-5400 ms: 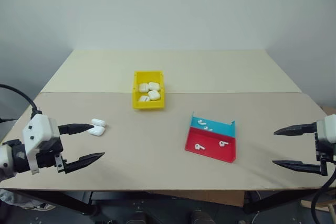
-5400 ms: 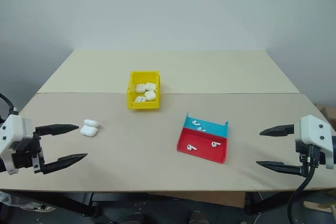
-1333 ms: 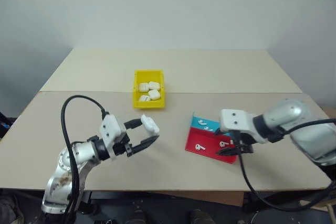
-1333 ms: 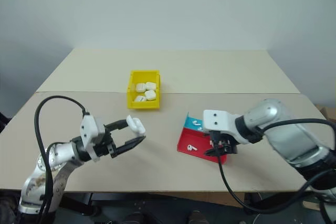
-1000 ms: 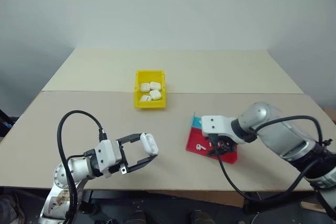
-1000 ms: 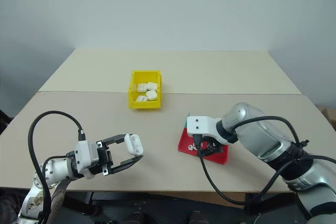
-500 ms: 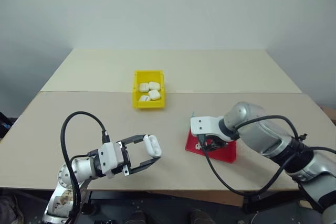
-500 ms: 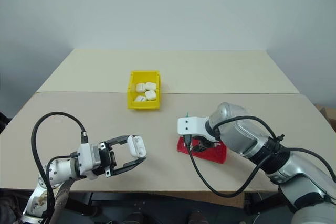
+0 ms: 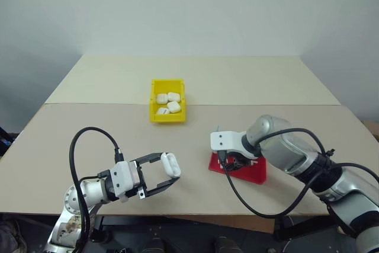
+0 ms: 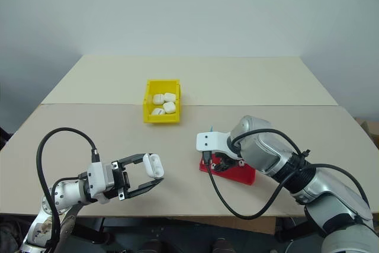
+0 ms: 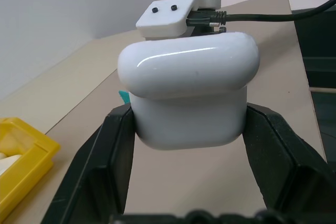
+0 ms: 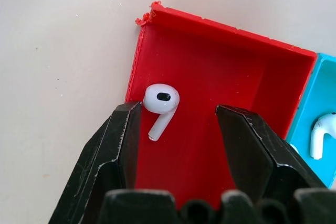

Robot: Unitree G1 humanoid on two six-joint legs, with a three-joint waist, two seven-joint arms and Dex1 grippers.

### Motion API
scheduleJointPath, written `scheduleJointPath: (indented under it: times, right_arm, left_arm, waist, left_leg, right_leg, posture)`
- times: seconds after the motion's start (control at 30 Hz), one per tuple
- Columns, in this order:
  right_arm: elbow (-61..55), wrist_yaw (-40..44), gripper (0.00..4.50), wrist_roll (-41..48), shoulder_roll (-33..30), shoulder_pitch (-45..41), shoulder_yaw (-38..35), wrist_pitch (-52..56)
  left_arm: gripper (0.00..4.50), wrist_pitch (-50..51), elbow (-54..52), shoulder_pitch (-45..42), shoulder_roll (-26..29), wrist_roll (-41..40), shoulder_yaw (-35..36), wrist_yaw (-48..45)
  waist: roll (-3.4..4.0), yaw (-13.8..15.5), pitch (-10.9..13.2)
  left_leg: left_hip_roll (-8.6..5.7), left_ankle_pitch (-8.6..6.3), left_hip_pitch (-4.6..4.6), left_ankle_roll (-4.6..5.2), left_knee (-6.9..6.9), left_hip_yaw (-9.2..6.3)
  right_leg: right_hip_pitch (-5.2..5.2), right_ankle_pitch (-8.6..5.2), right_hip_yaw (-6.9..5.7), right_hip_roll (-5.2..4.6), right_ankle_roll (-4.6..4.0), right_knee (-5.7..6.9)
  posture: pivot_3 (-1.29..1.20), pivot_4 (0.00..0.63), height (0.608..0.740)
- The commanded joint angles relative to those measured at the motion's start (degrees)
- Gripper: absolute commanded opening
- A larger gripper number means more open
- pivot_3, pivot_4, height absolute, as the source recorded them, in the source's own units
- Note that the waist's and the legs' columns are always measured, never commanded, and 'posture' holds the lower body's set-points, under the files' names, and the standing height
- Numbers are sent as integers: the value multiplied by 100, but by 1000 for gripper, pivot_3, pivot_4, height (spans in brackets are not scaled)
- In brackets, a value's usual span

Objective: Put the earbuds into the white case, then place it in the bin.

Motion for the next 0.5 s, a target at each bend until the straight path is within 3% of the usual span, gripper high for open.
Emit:
scheduleJointPath:
  times: [0.03, 0.23, 0.37, 0.5]
  right_arm:
    - [-108, 66, 2713, -52, 11, -115, -46, 21]
    - [-187, 107, 2713, -39, 62, -100, -42, 46]
    - [-187, 106, 1824, -56, 104, -93, -50, 61]
    - [-196, 106, 1824, -61, 118, -90, -51, 75]
  left_arm:
    - [2782, -124, -175, -28, 56, -10, 8, 65]
    - [2782, -141, -161, -39, 85, -11, 6, 90]
    - [2782, -88, -178, -41, 116, -6, 8, 109]
    - [2782, -27, -214, -15, 167, -25, 11, 130]
  waist:
    - [0, 0, 0]
    - [0, -4, 0]
    - [0, -2, 0]
    - [0, -2, 0]
  left_leg:
    - [0, 0, 0, 0, 0, 0]
    - [0, 0, -1, 0, -1, 0]
    - [1, 0, -1, 0, -1, 1]
    - [1, 0, -2, 0, -1, 0]
  right_leg:
    - [0, -1, 0, 0, 1, 0]
    - [-3, -1, 0, 0, 2, 0]
    - [-3, -2, 0, 0, 4, 0]
    - [-4, -4, 0, 0, 6, 0]
  posture:
    - [0, 150, 740]
    - [0, 150, 740]
    - [0, 150, 740]
    - [0, 150, 740]
